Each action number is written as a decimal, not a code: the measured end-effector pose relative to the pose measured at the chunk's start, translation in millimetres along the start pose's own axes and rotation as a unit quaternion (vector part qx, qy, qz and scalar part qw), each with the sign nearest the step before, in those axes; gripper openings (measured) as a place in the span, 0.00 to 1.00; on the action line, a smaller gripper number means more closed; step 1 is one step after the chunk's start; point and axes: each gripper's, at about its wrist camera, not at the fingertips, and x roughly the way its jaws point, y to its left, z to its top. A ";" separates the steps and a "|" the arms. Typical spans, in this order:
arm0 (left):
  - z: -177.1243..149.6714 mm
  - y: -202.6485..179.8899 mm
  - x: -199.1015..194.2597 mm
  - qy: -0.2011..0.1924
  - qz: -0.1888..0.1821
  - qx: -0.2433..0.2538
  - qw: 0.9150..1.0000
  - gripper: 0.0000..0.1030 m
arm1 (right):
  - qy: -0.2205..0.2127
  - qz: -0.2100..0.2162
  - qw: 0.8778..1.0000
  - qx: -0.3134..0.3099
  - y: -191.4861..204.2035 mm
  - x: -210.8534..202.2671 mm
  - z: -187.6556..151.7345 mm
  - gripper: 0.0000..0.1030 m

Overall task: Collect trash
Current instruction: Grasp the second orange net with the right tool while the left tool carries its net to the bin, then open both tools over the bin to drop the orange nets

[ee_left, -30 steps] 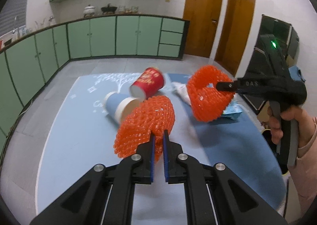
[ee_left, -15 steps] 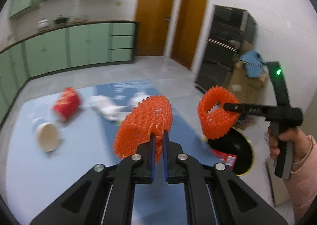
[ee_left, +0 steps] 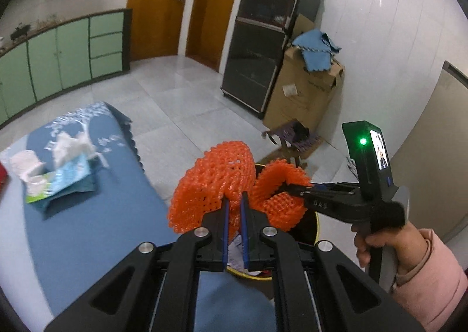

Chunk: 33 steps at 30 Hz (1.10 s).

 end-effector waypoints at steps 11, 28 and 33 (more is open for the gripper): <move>-0.5 -26.9 65.6 0.073 -0.034 0.001 0.997 0.21 | -0.024 0.019 0.999 0.018 -30.8 -25.9 1.1 0.53; -10.0 43.4 -10.4 0.006 0.053 -0.036 0.998 0.63 | -0.056 0.024 0.998 0.005 -2.7 -47.5 11.4 0.59; -17.0 85.0 -45.3 -0.015 0.115 -0.055 0.992 0.64 | -0.065 0.053 0.996 -0.019 35.9 -49.5 23.5 0.63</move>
